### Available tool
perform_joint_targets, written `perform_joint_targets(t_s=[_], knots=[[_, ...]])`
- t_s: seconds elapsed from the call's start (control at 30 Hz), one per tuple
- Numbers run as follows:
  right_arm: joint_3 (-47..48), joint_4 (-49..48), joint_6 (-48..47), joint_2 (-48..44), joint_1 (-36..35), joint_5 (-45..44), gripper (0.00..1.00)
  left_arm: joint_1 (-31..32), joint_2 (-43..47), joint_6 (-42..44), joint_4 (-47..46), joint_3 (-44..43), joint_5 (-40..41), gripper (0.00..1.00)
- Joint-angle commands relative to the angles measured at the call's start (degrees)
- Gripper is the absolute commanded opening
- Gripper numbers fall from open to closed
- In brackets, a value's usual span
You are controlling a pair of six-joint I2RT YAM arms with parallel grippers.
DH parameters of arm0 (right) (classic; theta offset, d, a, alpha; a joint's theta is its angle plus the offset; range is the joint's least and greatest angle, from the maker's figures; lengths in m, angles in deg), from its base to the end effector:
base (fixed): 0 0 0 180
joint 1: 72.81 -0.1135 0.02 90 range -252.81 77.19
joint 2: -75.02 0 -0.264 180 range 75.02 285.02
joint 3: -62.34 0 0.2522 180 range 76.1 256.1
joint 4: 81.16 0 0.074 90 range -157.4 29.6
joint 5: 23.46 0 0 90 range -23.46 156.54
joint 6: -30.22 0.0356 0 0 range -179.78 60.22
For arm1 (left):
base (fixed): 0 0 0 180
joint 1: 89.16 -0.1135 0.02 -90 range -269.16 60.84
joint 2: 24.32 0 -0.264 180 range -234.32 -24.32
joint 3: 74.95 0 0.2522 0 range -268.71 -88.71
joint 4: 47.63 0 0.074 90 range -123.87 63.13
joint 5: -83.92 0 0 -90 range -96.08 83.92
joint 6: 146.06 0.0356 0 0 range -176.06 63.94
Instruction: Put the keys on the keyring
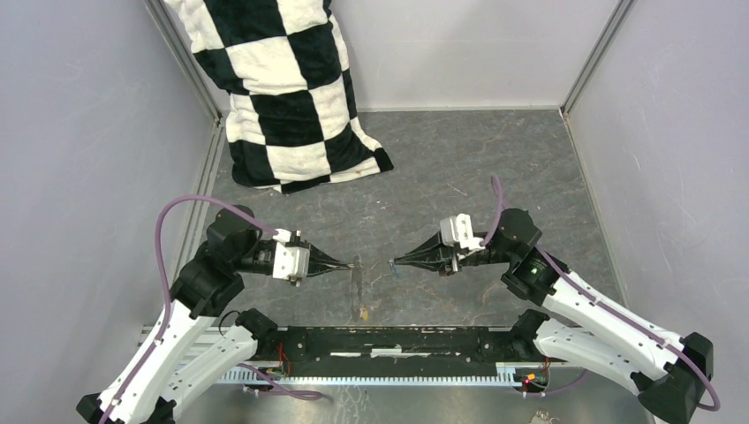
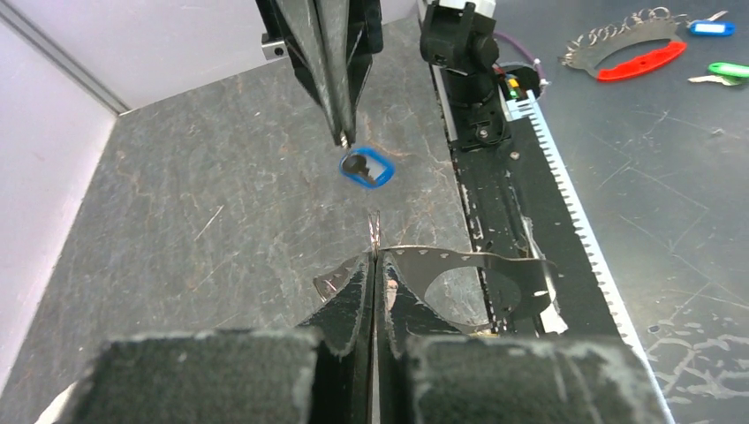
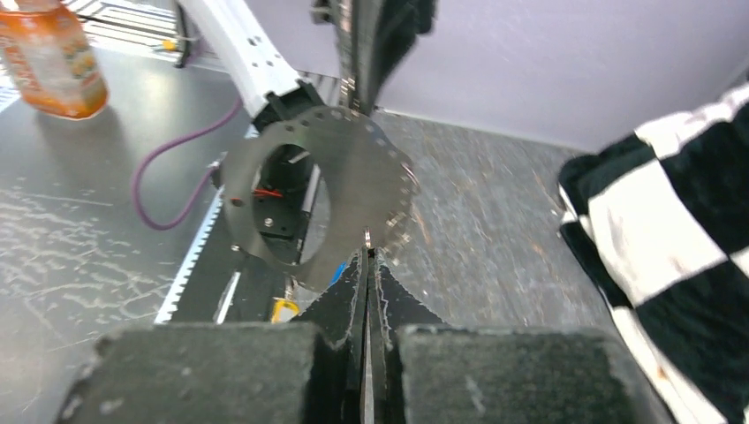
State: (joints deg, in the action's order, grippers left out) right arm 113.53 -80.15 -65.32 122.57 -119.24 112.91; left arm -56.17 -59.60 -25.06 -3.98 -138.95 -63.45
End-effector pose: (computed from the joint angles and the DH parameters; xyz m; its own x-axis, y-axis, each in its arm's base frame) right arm 0.1136 0.1568 0.3288 0.1279 0.0378 -0.9911 -0.9906 -0.0449 -0.1295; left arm 0.0807 -0.0882 0.3632 0.3175 0.1250 -0.9400 0.9480 -0.0644 0.3117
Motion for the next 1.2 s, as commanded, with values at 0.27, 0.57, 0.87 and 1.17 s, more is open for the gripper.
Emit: perform_joint_targets(t_s=[0.27,0.57,0.87,1.17], knots=[[8.2,0.6,-1.3,2.2,0.0,14.3,0.00,0.1,-1.7,-1.9,-4.4,-0.5,-9.7,0.02],[18.3,17.9,-15.2,7.9,-1.4,13.7,0.01,0.1,-3.7,1.1,-4.4,-1.4,-14.3,0.02],[26.8,36.2,-34.3,11.5,-5.9,4.7,0.01,0.1,-5.8,19.0,-1.7,-2.6,-13.9,0.02],[30.1,38.7,-37.9,11.5,-7.7,-0.5,0.01,0.2,-9.9,20.5,0.9,-3.7,-15.5,0.02]])
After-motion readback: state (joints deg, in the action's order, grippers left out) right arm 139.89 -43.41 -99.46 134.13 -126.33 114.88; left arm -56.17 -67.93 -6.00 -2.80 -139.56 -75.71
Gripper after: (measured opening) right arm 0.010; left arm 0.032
